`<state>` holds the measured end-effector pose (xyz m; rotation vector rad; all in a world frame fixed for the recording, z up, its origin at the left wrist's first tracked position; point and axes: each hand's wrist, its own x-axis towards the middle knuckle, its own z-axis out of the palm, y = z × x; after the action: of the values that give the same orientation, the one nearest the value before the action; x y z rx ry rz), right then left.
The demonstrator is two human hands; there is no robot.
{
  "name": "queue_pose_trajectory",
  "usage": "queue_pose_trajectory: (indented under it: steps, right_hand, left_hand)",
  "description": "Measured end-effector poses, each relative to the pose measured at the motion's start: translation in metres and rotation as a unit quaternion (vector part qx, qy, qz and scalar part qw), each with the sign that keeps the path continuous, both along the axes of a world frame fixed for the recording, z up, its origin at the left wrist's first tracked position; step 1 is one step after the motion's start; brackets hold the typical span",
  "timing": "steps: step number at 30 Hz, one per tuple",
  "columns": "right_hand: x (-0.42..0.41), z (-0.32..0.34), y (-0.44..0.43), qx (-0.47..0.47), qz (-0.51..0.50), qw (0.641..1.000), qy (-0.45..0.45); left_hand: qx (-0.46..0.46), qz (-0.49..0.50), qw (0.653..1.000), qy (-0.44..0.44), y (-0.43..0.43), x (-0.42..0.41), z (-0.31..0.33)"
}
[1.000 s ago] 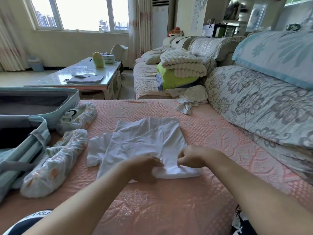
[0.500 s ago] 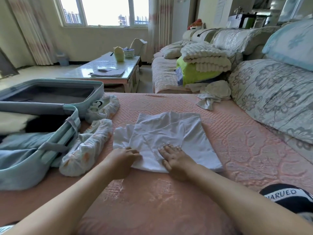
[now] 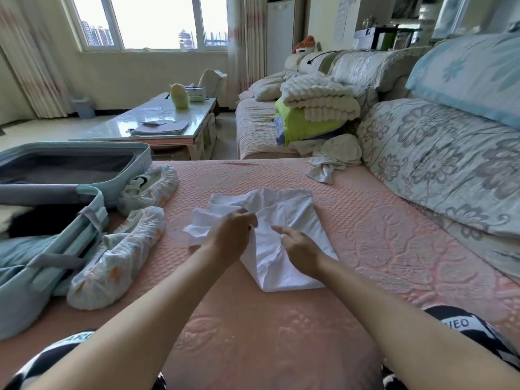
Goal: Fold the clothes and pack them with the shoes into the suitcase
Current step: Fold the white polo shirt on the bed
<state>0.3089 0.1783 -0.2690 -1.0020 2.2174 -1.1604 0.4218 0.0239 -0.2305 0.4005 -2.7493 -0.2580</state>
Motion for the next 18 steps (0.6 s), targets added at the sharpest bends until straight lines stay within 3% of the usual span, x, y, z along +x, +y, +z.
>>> queue_pose_trajectory:
  steps: [5, 7, 10, 12, 15, 18]
  right_hand:
    - [-0.046, 0.018, 0.038, -0.063, -0.078, 0.995, 0.03]
    - [-0.063, 0.019, 0.054, -0.073, -0.103, 0.992, 0.029]
    - [-0.082, 0.008, 0.067, -0.02, -0.109, 0.993, 0.043]
    - [-0.09, 0.0, 0.069, 0.036, -0.106, 0.991, 0.068]
    - [-0.088, -0.003, 0.064, 0.107, -0.076, 0.989, 0.063]
    - [-0.078, -0.001, 0.054, 0.182, -0.006, 0.975, 0.125]
  left_hand:
    - [0.106, -0.123, 0.984, 0.067, 0.051, -0.055, 0.0]
    - [0.129, -0.208, 0.969, 0.028, 0.073, -0.072, -0.012]
    - [0.089, -0.285, 0.951, -0.078, 0.093, -0.086, -0.037]
    - [0.111, -0.277, 0.949, -0.103, 0.093, -0.089, -0.043]
    - [0.185, -0.179, 0.966, -0.019, 0.074, -0.086, -0.033]
    - [0.096, -0.089, 0.991, 0.04, 0.052, -0.075, -0.021]
